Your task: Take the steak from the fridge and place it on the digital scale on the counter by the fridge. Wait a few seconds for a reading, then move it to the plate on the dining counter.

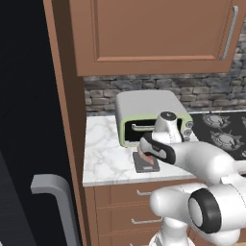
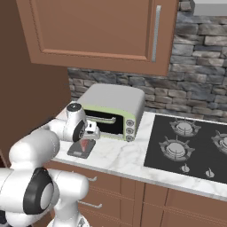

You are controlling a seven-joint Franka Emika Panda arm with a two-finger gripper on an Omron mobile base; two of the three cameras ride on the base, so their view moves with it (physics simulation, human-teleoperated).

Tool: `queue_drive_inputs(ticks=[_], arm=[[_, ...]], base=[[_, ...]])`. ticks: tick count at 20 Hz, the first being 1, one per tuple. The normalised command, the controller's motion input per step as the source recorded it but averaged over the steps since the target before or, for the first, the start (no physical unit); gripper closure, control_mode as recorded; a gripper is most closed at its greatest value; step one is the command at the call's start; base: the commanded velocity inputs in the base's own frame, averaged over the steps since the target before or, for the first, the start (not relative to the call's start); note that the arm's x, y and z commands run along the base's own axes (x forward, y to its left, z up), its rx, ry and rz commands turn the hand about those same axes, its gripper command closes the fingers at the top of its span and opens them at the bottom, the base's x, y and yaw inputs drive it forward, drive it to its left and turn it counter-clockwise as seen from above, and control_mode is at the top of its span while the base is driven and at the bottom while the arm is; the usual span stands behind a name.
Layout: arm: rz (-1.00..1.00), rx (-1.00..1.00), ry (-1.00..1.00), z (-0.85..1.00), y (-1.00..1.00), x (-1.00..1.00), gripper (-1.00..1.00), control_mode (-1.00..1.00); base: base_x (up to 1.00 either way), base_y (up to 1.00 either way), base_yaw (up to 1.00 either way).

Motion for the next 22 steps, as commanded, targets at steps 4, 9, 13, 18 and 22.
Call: queue_drive_inputs(ticks=[4, 9, 13, 18, 22], arm=[[0.05, 0.00, 0.03, -0.06, 0.17, 0.34, -1.00, -1.00], [0.01, 0.00, 0.01, -0.09, 0.03, 0.20, -1.00, -1.00], [0.00, 0.00, 0.02, -0.26, 0.06, 0.08, -1.00, -1.00], [0.01, 0.00, 0.04, -0.39, 0.15, 0.00, -1.00, -1.00], [0.00, 0.00, 0.02, -0.41, 0.01, 0.00, -1.00, -1.00]], base=[[0.00, 0.00, 0.00], [0.00, 0.00, 0.00], [0.00, 0.00, 0.00], [0.00, 0.00, 0.00], [0.00, 0.00, 0.00]])
